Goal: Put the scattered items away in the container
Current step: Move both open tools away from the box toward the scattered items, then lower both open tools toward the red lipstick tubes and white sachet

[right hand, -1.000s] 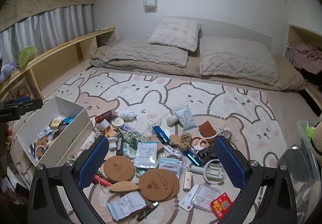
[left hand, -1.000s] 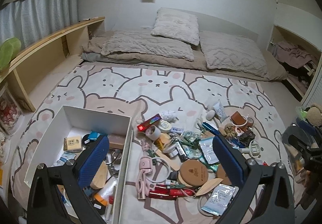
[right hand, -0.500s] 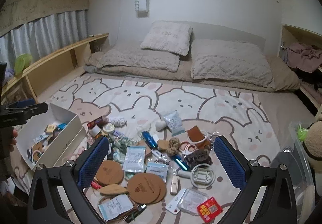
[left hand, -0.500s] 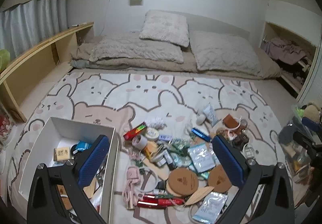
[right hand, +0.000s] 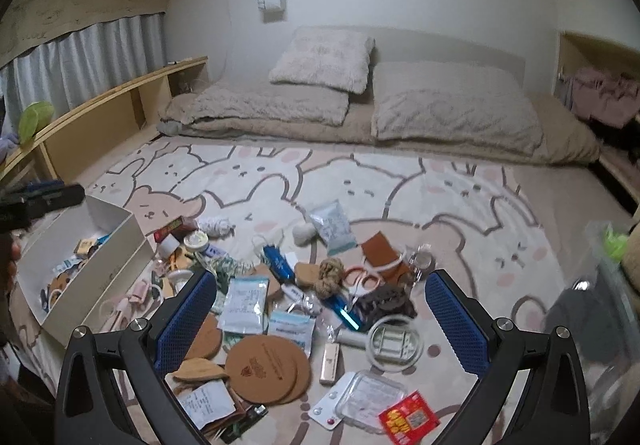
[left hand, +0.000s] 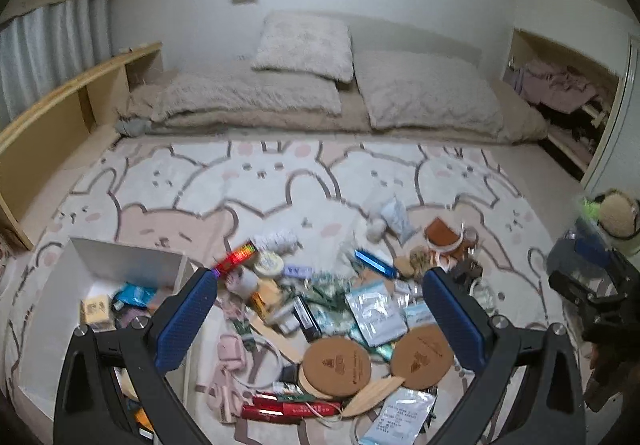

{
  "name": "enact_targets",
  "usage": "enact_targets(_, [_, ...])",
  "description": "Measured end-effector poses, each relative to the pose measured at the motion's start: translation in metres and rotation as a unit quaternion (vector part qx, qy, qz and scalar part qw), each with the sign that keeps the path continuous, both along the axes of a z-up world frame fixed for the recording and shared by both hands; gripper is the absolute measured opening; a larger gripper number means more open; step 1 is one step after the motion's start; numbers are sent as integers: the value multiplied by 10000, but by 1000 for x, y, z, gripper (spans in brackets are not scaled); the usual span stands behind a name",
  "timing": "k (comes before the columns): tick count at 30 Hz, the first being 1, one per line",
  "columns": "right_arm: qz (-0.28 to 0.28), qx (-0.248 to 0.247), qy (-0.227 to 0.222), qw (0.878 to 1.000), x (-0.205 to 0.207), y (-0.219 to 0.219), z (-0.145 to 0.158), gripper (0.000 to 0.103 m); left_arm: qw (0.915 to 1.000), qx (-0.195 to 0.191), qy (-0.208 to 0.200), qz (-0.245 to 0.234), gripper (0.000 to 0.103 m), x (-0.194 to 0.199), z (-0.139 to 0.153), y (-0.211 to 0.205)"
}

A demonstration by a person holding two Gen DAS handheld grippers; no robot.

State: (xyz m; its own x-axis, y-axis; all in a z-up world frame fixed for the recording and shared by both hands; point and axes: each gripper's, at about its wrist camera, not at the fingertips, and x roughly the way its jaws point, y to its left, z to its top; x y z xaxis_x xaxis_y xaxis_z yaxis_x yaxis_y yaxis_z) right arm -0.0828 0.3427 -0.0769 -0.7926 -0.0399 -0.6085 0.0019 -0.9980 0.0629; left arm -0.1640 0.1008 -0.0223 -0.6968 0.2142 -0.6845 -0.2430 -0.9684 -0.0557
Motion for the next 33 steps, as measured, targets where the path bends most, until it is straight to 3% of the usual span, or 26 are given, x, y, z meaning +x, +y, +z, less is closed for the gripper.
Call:
enact_targets(7, [4,-118,-402,9991,5,3,-46,103,9983,-213,-525,-115,103,-2,-49,6])
enact_targets(11, [194,-101,-576,9981,11,-4,-66,103,9979,-188,-599,-162,103,3,-61,5])
enact_targets(14, [210,-65,-312,9993,21,-13,-75,103,9969,-73,-752,-230,103,7,-69,2])
enact_targets(17, [309,-124,-480,9983,23,-23,-87,103,9954,24,-898,-336,103,11,-76,-1])
enact_targets(23, [482,57,-841,9953,23,-45,-112,103,9949,-102,-914,-425,103,16,-85,-3])
enact_targets(33, [1245,401,-1159,9846,26,-90,-131,103,9881,-429,-1362,-569,103,17,-122,4])
